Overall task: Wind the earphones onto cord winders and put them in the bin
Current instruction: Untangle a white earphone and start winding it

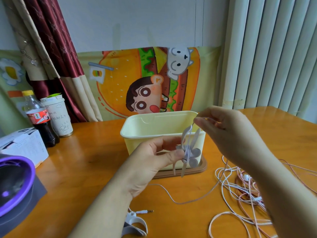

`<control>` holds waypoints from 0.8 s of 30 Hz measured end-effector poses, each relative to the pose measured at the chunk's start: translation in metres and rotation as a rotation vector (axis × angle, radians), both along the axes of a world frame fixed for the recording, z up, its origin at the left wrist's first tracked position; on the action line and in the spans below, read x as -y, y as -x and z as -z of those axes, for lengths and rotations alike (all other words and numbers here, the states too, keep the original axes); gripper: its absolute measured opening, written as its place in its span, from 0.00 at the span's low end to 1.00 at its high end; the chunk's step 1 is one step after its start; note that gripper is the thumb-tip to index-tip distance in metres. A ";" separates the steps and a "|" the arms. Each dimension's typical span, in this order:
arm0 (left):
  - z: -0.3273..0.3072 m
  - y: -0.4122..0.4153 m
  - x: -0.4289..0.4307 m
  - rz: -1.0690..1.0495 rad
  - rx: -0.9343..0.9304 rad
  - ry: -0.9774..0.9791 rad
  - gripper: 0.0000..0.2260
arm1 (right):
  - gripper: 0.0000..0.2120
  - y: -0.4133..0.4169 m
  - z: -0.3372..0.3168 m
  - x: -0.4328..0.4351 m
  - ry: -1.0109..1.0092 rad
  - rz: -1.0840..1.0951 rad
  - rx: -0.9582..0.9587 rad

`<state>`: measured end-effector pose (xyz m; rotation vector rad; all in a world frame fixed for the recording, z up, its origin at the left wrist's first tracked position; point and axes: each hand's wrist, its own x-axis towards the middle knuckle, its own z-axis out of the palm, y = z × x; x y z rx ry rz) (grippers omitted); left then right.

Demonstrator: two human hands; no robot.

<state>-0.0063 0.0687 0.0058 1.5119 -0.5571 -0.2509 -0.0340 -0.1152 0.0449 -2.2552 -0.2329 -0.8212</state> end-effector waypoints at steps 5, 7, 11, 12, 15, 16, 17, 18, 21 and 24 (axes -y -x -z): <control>-0.004 0.000 0.000 0.146 -0.034 0.292 0.21 | 0.10 -0.009 0.017 -0.013 -0.043 -0.162 -0.177; -0.005 -0.002 0.000 0.094 -0.063 0.394 0.20 | 0.14 -0.006 0.022 -0.021 -0.018 -0.221 -0.254; -0.007 -0.003 0.000 -0.121 -0.148 0.459 0.11 | 0.18 -0.004 0.026 -0.029 0.103 -0.328 -0.290; -0.006 -0.004 -0.001 -0.162 -0.174 0.464 0.12 | 0.20 -0.004 0.026 -0.029 0.116 -0.348 -0.304; -0.005 -0.004 -0.001 -0.220 -0.214 0.476 0.15 | 0.15 -0.003 0.023 -0.028 0.182 -0.349 -0.359; -0.005 -0.005 -0.001 -0.235 -0.217 0.467 0.16 | 0.13 -0.002 0.022 -0.027 0.197 -0.346 -0.369; -0.004 -0.005 -0.002 -0.247 -0.221 0.459 0.17 | 0.11 -0.001 0.022 -0.027 0.205 -0.341 -0.371; -0.004 -0.006 -0.002 -0.249 -0.222 0.453 0.17 | 0.11 0.000 0.021 -0.026 0.213 -0.336 -0.371; -0.001 -0.007 -0.004 -0.263 -0.211 0.447 0.21 | 0.11 0.003 0.018 -0.027 0.254 -0.313 -0.365; 0.002 -0.006 -0.003 -0.327 -0.092 0.290 0.15 | 0.11 0.008 0.015 -0.030 0.300 -0.301 -0.336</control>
